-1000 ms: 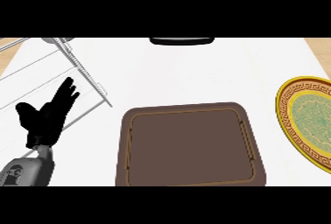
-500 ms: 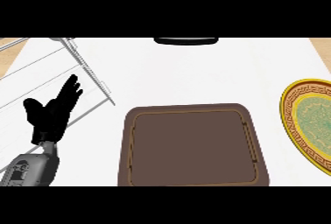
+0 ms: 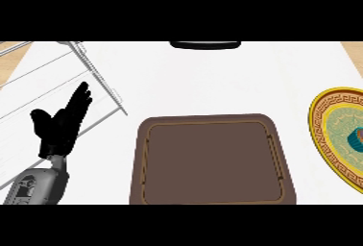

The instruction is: Pick the cupcake from the tray and place it in the plate

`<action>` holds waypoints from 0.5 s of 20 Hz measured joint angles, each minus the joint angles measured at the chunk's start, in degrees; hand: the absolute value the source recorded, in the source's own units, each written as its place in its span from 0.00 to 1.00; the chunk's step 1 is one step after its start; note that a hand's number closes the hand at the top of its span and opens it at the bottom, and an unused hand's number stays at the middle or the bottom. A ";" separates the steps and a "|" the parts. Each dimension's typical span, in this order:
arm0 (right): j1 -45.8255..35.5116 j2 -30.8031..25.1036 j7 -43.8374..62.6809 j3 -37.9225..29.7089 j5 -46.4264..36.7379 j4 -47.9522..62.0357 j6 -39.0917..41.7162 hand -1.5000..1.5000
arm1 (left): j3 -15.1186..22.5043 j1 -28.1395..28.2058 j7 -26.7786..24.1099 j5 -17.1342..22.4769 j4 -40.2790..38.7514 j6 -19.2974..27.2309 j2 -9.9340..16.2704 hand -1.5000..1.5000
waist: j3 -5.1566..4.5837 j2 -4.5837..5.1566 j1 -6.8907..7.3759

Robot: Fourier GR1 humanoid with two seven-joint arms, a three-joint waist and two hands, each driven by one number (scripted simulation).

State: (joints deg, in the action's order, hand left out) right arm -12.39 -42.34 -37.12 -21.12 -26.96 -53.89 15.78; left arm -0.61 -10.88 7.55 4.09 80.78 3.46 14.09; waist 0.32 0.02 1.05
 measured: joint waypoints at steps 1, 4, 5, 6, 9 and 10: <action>-0.67 -0.26 -2.04 -0.17 0.15 1.61 0.07 0.00 | -0.32 0.11 0.12 0.25 0.10 -0.33 0.12 0.50 | -0.01 -0.02 -0.10; -2.86 -0.35 -6.95 -1.57 2.07 3.89 0.32 0.00 | -0.30 0.56 0.30 0.14 0.61 -0.43 -0.10 0.50 | -0.01 -0.09 -0.34; -3.58 -0.20 -8.57 -2.15 3.23 4.25 0.99 0.00 | -0.52 0.38 -0.04 0.12 0.14 -0.49 -0.06 0.50 | 0.00 -0.14 -0.46; -3.66 0.08 -9.74 -2.89 4.80 4.13 1.71 0.00 | -0.82 0.63 0.22 0.20 0.41 -0.72 0.42 0.50 | -0.04 -0.18 -0.60; -4.30 0.66 -10.49 -4.18 10.13 2.72 5.04 0.00 | -1.19 0.92 0.96 0.43 0.69 -0.75 0.54 0.50 | -0.09 -0.33 -1.05; -4.46 0.81 -9.54 -4.58 11.98 1.92 6.24 0.00 | -1.07 1.23 0.96 0.29 1.01 -0.68 0.42 0.50 | -0.12 -0.39 -1.18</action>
State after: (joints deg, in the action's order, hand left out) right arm -16.85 -41.53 -46.66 -25.70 -14.98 -51.97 22.02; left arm -1.67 -9.65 8.51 4.38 81.79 2.78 14.52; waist 0.19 -0.37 -0.13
